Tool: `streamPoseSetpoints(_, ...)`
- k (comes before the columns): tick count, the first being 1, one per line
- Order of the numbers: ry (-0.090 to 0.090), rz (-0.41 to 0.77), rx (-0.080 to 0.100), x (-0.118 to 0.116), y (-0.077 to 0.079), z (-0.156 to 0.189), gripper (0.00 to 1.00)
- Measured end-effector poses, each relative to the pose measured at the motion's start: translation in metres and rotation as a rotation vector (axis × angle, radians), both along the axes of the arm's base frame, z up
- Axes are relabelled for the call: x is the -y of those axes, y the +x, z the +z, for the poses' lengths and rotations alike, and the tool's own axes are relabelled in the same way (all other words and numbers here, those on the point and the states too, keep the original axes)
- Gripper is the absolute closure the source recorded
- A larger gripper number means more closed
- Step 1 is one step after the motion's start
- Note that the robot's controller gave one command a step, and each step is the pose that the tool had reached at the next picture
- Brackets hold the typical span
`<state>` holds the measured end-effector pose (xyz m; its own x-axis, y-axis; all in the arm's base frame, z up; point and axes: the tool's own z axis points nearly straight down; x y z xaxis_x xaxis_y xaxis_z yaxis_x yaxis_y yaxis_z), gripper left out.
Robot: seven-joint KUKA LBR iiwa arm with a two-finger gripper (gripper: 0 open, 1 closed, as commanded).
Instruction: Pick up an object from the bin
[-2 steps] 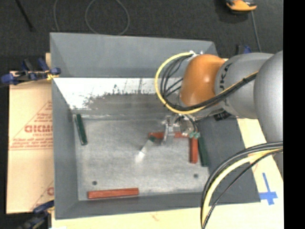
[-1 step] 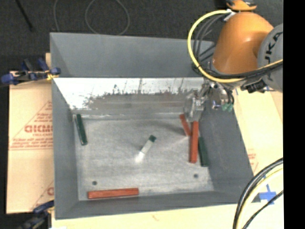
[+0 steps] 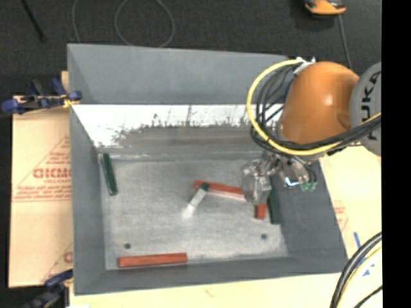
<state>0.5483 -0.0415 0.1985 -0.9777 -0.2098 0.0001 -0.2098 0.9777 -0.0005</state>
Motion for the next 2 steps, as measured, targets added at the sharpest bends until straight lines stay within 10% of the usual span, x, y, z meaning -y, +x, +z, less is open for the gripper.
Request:
streamPoseSetpoints(1, 0.001, -0.001, 0.002, 0.000, 0.001, 0.000, 0.00)
streamPoseSetpoints(2, 0.003, 0.013, 0.000, 0.013, 0.035, -0.132, 0.00)
